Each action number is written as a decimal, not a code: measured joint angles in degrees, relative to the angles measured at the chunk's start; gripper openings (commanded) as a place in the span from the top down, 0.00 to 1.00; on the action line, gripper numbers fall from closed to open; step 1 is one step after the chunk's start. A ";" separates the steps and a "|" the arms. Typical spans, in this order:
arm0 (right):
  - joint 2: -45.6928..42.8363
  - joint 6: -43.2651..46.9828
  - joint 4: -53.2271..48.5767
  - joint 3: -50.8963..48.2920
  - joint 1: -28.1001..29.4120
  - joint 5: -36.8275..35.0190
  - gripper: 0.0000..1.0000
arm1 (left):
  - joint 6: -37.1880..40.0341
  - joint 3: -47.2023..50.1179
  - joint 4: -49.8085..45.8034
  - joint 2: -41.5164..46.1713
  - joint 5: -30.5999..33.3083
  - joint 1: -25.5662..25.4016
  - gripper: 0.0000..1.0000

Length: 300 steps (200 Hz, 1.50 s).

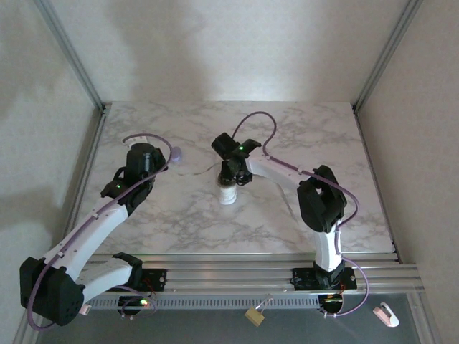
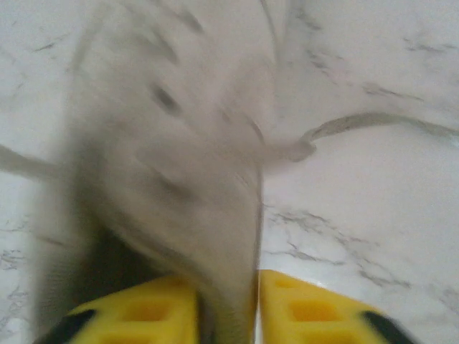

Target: Tie the shoes

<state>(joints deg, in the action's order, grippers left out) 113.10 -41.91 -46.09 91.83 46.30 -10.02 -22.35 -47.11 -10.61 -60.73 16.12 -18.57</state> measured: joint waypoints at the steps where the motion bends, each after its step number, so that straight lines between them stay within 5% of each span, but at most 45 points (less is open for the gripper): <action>1: 0.04 0.20 0.13 0.00 0.04 0.00 0.49 | 0.02 0.00 0.00 0.00 -0.02 0.02 1.00; 23: -0.09 0.72 2.43 -0.02 0.07 0.81 0.36 | 0.02 0.00 -0.07 0.00 -0.48 0.42 1.00; 70: -10.10 4.26 5.51 -9.44 -1.73 -1.75 0.39 | 1.03 -0.02 0.09 -0.04 -4.15 1.05 1.00; 104: -19.06 8.94 7.89 -21.88 -10.54 -2.45 0.38 | 2.03 -0.70 0.96 -0.09 -8.20 1.05 1.00; 170: -15.37 13.79 8.13 -27.69 -15.63 -1.42 0.39 | 4.24 -9.40 1.99 -5.49 -12.20 -0.50 1.00; 227: -13.55 11.41 4.52 -28.13 -18.14 -7.32 0.35 | 4.50 -13.55 -0.35 -7.82 -10.86 -3.89 1.00; 300: -13.88 10.58 6.45 -33.51 -22.08 0.70 0.47 | 3.89 -14.25 -4.50 -8.11 -8.83 -6.01 1.00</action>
<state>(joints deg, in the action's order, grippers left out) 99.22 -31.33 -39.64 58.33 24.23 -9.32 -18.46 -61.36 -15.11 -68.84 7.29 -24.58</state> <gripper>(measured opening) 0.572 0.038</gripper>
